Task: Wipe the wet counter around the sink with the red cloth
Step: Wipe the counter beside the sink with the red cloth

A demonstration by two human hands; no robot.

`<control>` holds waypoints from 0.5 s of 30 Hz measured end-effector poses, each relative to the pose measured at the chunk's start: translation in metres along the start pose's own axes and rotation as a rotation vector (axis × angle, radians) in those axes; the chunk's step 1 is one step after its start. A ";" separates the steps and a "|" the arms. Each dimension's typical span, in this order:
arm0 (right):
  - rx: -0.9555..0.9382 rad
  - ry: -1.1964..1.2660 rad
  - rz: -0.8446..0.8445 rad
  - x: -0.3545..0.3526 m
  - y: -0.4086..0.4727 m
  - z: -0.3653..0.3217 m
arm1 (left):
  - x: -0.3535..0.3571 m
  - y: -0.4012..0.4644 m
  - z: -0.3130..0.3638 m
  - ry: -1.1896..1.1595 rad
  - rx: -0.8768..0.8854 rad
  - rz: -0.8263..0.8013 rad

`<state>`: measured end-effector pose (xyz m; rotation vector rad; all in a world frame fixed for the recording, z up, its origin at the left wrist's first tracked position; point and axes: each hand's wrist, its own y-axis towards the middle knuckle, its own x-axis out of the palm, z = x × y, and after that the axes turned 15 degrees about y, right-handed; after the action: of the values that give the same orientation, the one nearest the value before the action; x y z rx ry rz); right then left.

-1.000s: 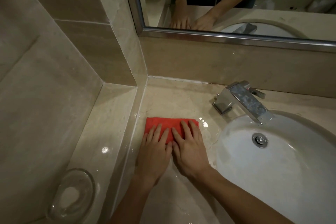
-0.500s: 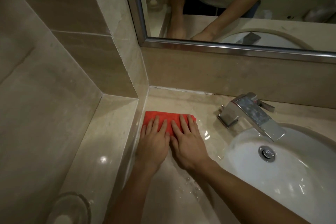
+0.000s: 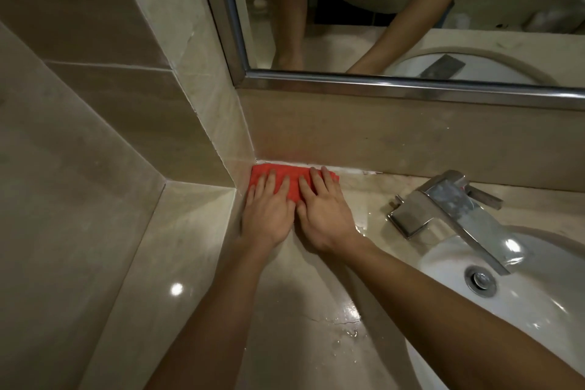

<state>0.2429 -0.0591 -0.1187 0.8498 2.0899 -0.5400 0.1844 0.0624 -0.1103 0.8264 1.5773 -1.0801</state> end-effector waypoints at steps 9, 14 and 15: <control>-0.012 0.025 0.044 0.005 -0.002 0.003 | 0.007 0.000 0.006 -0.030 -0.052 0.093; -0.029 0.020 0.021 0.012 -0.063 -0.004 | 0.024 -0.065 0.013 -0.021 -0.044 0.044; -0.032 0.000 0.026 0.015 -0.073 -0.005 | 0.025 -0.076 0.016 -0.004 -0.044 0.010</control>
<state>0.1806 -0.1005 -0.1219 0.8574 2.0787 -0.4916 0.1151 0.0197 -0.1174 0.8007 1.5866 -1.0358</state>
